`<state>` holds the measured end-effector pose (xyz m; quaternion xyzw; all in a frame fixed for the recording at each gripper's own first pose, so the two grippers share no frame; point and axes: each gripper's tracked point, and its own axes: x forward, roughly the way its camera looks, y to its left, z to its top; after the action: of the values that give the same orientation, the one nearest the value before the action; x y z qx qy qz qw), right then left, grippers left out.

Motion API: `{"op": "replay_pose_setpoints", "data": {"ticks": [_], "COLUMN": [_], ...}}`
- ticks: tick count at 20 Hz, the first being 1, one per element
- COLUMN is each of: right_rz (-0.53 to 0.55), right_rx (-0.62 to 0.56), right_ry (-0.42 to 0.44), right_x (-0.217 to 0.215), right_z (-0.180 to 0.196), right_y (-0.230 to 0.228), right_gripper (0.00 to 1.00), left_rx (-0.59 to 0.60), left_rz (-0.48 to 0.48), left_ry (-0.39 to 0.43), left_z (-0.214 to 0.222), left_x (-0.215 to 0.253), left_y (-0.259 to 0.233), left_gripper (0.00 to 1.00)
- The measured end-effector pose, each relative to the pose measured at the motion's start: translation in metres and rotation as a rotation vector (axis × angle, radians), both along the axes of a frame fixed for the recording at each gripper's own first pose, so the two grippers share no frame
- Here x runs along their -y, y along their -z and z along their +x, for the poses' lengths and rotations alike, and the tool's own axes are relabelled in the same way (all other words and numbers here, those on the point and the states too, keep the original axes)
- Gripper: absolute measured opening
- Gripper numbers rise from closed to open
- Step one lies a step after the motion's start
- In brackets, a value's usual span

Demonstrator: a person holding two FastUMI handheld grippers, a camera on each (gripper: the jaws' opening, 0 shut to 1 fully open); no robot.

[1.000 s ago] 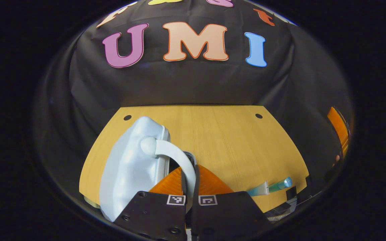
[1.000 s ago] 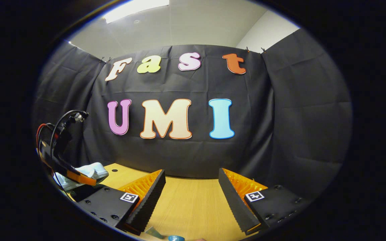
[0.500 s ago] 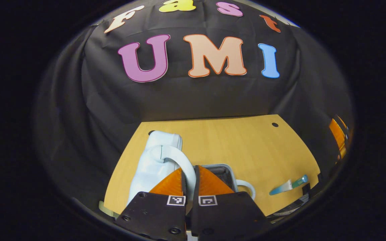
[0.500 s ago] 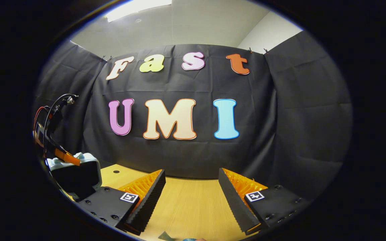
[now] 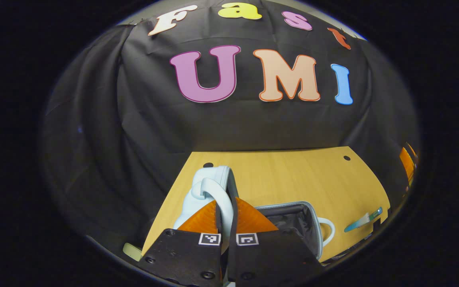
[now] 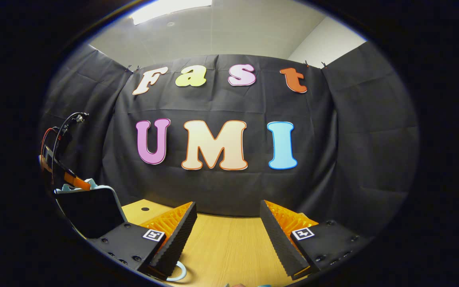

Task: First open the suitcase, pack the skin care products into it, and then close the suitcase.

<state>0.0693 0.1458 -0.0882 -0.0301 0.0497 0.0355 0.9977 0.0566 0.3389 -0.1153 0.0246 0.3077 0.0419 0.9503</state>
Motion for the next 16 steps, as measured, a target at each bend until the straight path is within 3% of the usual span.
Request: {"op": "replay_pose_setpoints", "data": {"ticks": [8,16], "right_rz": [-0.025,-0.048], "right_rx": [0.030,0.016], "right_ry": [-0.010,-0.005], "right_x": [-0.043,-0.052], "right_z": [-0.001,0.000], "right_y": [-0.007,-0.001], "right_gripper": [1.00,0.99], "left_rx": [-0.019,-0.076], "left_rz": [-0.022,-0.017], "left_ry": [-0.090,-0.195], "left_z": [-0.007,-0.016], "left_x": [-0.083,-0.147], "left_y": [0.021,0.062], "left_gripper": [0.02,0.00]}}
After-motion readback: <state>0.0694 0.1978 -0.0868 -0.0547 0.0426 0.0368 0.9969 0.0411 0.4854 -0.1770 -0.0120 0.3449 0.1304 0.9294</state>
